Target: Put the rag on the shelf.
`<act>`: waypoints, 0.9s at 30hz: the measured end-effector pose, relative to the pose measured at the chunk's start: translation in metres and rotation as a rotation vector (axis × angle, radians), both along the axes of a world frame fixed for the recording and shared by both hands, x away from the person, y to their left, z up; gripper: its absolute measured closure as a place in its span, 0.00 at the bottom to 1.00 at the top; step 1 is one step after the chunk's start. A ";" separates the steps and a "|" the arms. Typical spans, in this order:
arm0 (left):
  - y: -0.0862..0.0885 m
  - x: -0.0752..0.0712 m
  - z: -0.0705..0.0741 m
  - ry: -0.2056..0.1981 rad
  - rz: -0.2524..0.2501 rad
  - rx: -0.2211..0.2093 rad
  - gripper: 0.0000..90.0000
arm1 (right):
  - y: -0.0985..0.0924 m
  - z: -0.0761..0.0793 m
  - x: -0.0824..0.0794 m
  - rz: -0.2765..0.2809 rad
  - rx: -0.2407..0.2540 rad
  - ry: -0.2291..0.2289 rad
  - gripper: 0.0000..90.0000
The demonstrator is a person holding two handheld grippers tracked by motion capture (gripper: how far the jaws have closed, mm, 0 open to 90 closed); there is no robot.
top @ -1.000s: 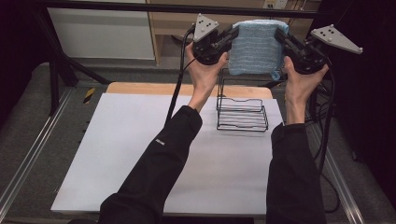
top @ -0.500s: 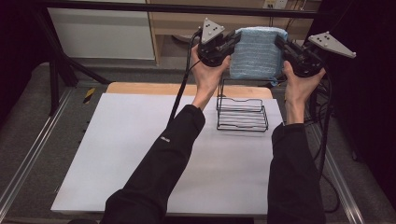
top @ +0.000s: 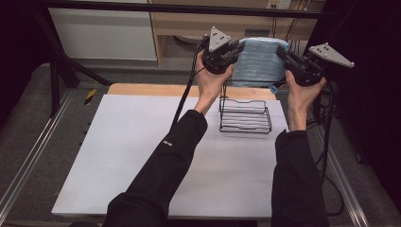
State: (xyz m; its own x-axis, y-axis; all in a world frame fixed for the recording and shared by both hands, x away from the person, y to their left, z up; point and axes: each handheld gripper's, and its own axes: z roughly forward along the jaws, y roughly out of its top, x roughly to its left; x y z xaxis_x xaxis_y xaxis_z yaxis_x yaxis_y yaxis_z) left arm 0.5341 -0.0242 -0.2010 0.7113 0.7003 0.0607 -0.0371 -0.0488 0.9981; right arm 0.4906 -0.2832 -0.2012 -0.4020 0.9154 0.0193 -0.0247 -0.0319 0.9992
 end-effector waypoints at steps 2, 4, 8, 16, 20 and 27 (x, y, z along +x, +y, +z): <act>0.001 -0.001 -0.005 0.001 -0.007 0.018 0.91 | 0.000 -0.006 -0.001 0.002 -0.004 0.010 0.92; 0.003 -0.003 -0.009 0.005 -0.014 0.032 0.91 | 0.000 -0.012 -0.003 0.009 -0.001 0.019 0.92; 0.005 -0.005 -0.016 0.009 -0.027 0.047 0.91 | 0.000 -0.024 -0.005 0.016 0.006 0.033 0.92; 0.007 -0.012 -0.023 0.021 -0.072 0.055 0.91 | -0.004 -0.035 -0.011 0.029 0.004 0.040 0.91; 0.008 -0.016 -0.024 0.035 -0.093 0.068 0.91 | -0.006 -0.036 -0.013 0.037 -0.003 0.047 0.91; 0.009 -0.022 -0.027 0.050 -0.123 0.070 0.91 | -0.007 -0.036 -0.019 0.042 -0.030 0.052 0.91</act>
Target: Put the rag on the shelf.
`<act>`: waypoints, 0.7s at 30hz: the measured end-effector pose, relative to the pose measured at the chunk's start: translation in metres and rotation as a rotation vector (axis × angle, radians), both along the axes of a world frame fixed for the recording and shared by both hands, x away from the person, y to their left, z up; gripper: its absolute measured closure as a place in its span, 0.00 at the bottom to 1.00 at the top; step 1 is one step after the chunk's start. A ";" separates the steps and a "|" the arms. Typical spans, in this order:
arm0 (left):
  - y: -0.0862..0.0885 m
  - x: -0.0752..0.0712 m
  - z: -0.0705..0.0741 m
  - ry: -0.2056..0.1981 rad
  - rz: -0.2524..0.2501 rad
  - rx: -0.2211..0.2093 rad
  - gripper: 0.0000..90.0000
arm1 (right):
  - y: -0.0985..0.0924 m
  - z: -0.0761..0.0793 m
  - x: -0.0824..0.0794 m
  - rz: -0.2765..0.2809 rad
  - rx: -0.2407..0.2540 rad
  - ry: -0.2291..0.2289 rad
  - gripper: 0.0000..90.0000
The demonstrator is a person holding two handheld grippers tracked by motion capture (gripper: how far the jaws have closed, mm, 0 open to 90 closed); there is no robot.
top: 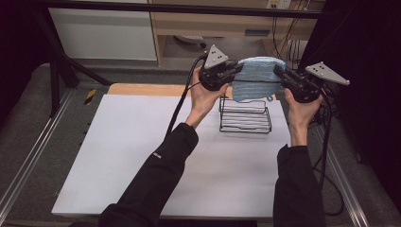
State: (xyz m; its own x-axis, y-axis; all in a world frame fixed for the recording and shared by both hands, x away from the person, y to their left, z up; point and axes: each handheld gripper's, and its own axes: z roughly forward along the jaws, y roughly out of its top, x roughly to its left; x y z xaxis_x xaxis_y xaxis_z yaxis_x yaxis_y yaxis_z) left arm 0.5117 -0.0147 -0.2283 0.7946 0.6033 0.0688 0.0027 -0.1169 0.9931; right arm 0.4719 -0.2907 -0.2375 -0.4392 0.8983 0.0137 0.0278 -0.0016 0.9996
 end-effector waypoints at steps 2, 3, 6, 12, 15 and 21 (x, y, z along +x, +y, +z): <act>0.000 -0.003 0.000 0.009 -0.010 0.004 0.91 | -0.001 -0.002 -0.002 0.005 0.003 0.002 0.91; 0.000 -0.004 0.000 0.007 -0.010 0.012 0.91 | -0.002 -0.003 -0.003 0.008 0.006 0.003 0.91; -0.002 -0.010 -0.001 0.007 -0.013 0.035 0.91 | -0.004 -0.006 -0.004 0.020 0.017 0.010 0.91; -0.002 -0.012 -0.006 0.038 -0.013 0.051 0.90 | -0.006 -0.010 -0.005 0.035 -0.001 0.016 0.90; -0.002 -0.014 -0.008 0.046 -0.022 0.052 0.90 | -0.007 -0.011 -0.005 0.050 -0.005 0.018 0.90; -0.004 -0.020 -0.012 0.047 -0.020 0.091 0.91 | -0.009 -0.011 -0.008 0.070 -0.017 0.033 0.88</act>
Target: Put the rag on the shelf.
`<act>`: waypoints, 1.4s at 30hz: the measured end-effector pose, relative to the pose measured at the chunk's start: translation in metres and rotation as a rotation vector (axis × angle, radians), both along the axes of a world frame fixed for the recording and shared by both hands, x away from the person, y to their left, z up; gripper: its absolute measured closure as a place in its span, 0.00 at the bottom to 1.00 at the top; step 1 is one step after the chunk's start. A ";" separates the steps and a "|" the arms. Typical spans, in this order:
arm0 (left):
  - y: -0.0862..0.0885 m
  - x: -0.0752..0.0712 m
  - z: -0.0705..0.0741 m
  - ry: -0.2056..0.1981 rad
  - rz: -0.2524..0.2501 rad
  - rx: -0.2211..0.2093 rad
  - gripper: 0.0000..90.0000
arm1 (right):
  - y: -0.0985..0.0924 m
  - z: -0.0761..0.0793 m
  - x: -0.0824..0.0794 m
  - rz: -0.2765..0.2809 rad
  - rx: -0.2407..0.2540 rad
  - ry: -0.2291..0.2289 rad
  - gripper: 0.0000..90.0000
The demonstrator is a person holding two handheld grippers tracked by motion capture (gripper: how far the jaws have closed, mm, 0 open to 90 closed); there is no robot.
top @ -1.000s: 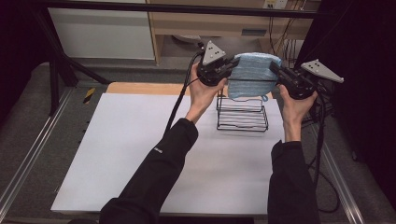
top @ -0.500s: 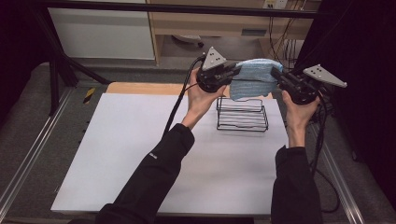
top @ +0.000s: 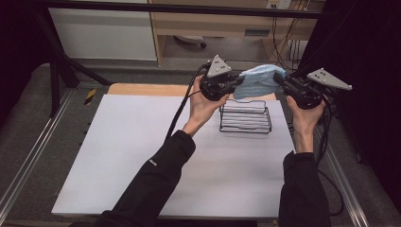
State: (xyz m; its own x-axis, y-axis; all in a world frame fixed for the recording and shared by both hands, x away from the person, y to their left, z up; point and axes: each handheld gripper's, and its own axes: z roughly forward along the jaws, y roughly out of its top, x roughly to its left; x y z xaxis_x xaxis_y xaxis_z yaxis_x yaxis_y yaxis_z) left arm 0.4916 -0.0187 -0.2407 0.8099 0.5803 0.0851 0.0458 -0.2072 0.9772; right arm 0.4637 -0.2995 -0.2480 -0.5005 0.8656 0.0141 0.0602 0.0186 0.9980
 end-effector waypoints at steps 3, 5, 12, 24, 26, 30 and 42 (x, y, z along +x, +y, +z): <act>-0.001 -0.002 -0.002 -0.003 0.003 0.011 0.91 | 0.000 0.001 -0.002 0.001 -0.008 0.006 0.84; 0.000 -0.003 -0.003 0.000 0.004 0.014 0.91 | 0.000 0.002 -0.004 0.004 -0.012 0.012 0.80; 0.000 -0.006 -0.008 -0.004 0.001 0.030 0.92 | -0.001 0.009 -0.018 0.008 0.000 0.004 0.57; -0.001 -0.008 -0.010 -0.007 -0.009 0.073 0.91 | 0.015 0.037 -0.022 0.053 0.004 0.073 0.87; 0.000 -0.008 -0.010 -0.001 -0.012 0.073 0.90 | 0.017 0.036 -0.019 0.057 -0.001 0.121 0.94; 0.002 -0.009 -0.010 0.016 -0.021 0.061 0.88 | 0.018 0.028 -0.015 0.052 -0.020 0.187 1.00; 0.013 -0.016 0.012 0.122 -0.064 -0.030 0.79 | 0.014 0.000 -0.014 0.060 -0.038 0.219 1.00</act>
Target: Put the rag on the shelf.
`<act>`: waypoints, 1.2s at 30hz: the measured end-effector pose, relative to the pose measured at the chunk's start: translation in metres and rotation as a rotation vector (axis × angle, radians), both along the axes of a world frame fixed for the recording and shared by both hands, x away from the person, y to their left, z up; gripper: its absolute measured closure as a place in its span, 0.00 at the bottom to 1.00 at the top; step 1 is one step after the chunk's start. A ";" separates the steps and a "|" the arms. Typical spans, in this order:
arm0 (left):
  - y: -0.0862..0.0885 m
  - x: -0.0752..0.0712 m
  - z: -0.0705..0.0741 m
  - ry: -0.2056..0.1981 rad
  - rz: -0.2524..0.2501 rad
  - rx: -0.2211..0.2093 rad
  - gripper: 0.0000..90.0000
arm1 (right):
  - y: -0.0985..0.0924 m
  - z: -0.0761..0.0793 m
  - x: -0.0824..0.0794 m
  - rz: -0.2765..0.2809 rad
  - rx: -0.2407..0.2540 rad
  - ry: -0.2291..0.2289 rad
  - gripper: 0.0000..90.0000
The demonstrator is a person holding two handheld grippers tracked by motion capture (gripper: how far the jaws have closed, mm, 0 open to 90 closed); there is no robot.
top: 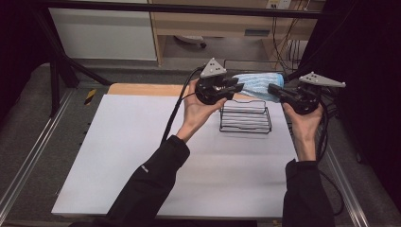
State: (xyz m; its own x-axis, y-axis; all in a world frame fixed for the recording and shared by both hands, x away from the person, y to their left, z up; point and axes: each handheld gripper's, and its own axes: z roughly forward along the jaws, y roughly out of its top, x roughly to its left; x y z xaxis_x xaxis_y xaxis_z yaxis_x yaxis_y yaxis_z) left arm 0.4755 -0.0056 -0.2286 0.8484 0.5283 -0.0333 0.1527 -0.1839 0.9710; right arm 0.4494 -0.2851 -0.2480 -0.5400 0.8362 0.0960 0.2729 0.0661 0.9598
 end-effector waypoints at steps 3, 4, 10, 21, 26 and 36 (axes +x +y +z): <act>-0.006 0.001 0.000 0.028 -0.004 0.030 0.86 | 0.000 -0.006 0.000 -0.003 -0.009 0.007 0.99; -0.009 0.002 -0.003 0.038 -0.002 0.052 0.88 | 0.000 -0.007 0.000 -0.003 -0.009 0.008 0.99; -0.017 0.010 -0.024 0.072 0.016 0.120 0.94 | -0.005 -0.015 -0.001 -0.015 -0.026 0.008 0.98; -0.024 0.020 -0.038 0.040 0.070 0.169 0.98 | -0.010 -0.031 0.005 -0.043 -0.029 0.008 0.99; -0.025 0.026 -0.042 0.042 0.083 0.154 0.98 | -0.010 -0.035 0.009 -0.057 -0.039 -0.004 0.97; -0.013 0.017 -0.037 0.044 0.067 0.137 0.91 | -0.007 -0.028 0.002 -0.039 -0.054 -0.029 0.86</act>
State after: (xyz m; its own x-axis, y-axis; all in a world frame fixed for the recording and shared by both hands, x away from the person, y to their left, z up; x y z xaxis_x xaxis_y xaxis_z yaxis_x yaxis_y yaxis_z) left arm 0.4924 -0.0188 -0.2652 0.8104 0.5859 0.0064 0.2110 -0.3020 0.9297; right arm 0.4509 -0.2924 -0.2765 -0.5087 0.8602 0.0351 0.2483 0.1076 0.9627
